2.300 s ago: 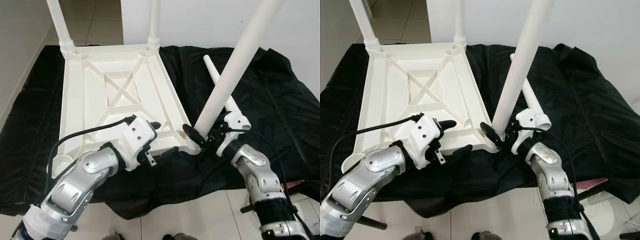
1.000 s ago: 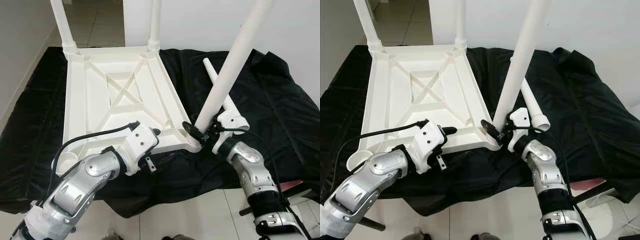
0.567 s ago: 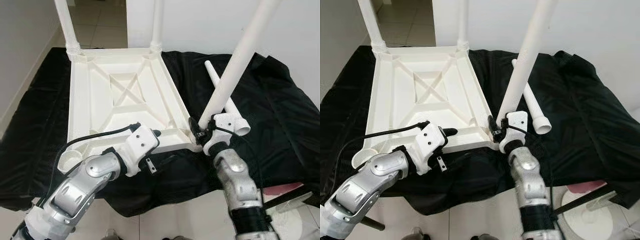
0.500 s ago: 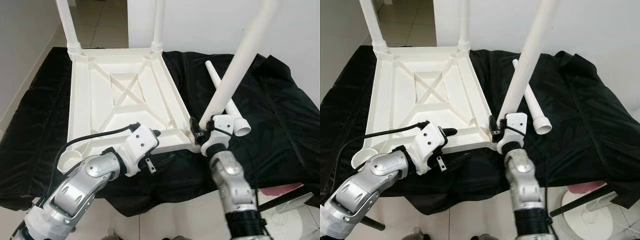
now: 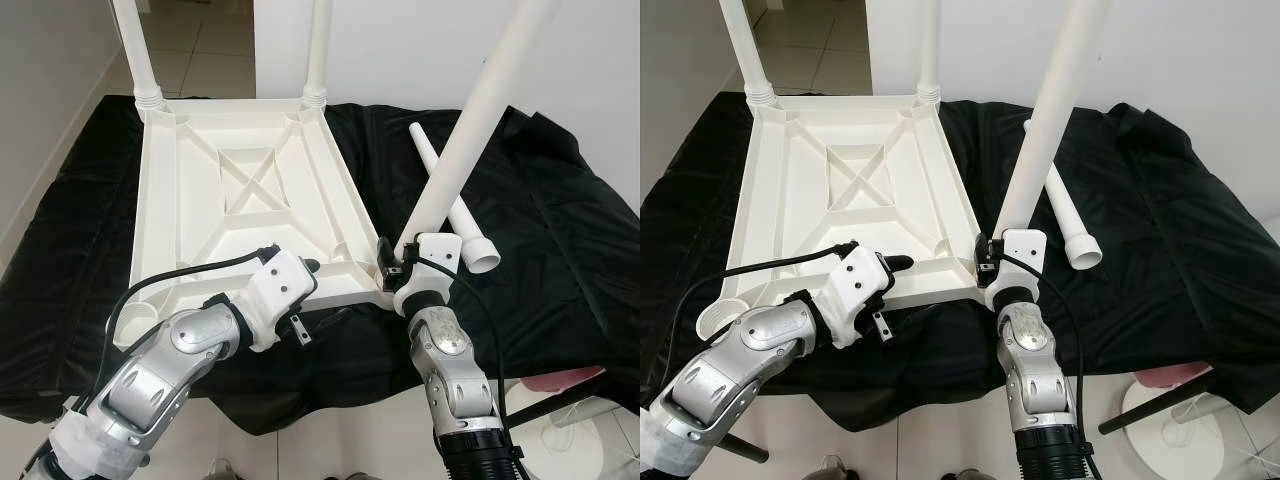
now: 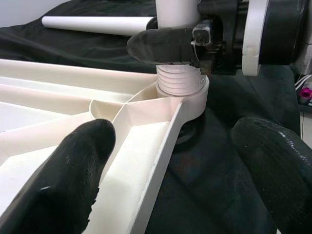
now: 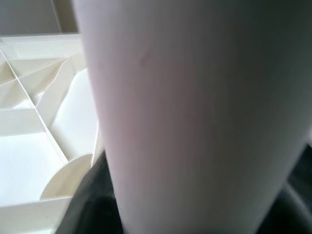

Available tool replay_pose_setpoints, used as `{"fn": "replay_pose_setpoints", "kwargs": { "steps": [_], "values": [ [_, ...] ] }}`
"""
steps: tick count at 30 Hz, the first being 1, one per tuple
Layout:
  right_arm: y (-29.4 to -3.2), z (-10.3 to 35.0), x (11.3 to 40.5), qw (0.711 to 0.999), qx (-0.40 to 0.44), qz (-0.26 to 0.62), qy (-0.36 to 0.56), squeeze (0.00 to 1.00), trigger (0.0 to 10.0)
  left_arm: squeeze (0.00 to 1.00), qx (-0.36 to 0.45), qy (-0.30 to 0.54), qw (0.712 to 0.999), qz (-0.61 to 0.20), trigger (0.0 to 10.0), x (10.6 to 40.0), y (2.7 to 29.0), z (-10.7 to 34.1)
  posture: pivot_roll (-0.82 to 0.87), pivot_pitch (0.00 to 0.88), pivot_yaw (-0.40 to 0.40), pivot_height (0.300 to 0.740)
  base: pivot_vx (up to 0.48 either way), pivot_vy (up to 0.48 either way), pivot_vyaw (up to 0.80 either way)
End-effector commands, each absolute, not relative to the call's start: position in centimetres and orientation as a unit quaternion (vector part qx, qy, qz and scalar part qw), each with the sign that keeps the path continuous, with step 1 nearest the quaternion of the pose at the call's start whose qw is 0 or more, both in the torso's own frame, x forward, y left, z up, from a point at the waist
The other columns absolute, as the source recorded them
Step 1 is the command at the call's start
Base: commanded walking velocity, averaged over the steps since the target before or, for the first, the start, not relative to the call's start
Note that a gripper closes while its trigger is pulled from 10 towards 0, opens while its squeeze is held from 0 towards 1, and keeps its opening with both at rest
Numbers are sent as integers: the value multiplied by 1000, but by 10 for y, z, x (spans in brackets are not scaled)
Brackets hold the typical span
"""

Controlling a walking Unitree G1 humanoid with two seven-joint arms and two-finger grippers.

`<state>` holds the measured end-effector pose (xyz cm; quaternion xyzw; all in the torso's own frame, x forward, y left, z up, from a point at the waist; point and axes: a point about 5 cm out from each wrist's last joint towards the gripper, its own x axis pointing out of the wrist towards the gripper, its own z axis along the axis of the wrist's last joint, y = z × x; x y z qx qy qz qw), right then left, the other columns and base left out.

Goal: Building children table

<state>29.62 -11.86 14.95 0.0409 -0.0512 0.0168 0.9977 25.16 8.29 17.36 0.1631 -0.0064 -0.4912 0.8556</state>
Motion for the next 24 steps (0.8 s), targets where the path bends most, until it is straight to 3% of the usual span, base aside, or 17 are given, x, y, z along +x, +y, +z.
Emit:
{"fn": "replay_pose_setpoints", "kwargs": {
  "steps": [1, 11, 12, 13, 14, 19, 24],
  "values": [
    [-120, 149, 295, 997, 54, 10, -50, 1000, 10000, 0, 169, -3, 826, -538, 10000, 246, 78, 172, 41, 45, -89, 740, 0, 0, 0],
    [-138, 161, 301, 992, 51, 77, -83, 1000, 10000, 0, 169, -5, 827, -536, 10000, 247, 78, 173, 41, 46, -91, 740, 0, 0, 0],
    [-139, 161, 301, 990, 44, 103, -86, 718, 10000, 0, 169, -6, 827, -536, 10000, 247, 78, 173, 41, 46, -91, 740, 0, 0, 0],
    [-139, 161, 301, 990, 44, 103, -86, 718, 10000, 0, 169, -6, 827, -536, 10000, 247, 78, 173, 41, 46, -91, 740, 0, 0, 0],
    [-141, 159, 301, 985, 38, 146, -80, 0, 10000, 0, 169, -7, 827, -536, 10000, 248, 78, 173, 33, 44, -87, 740, 0, 0, 0],
    [-146, 153, 304, 968, 6, 241, -67, 0, 10000, 0, 169, -9, 826, -537, 10000, 249, 77, 175, 25, 44, -80, 740, 0, 0, 0],
    [-150, 153, 307, 957, -4, 283, -64, 0, 10000, 0, 169, -9, 826, -538, 10000, 250, 77, 175, 19, 46, -74, 740, 0, 0, 0]
  ]
}}
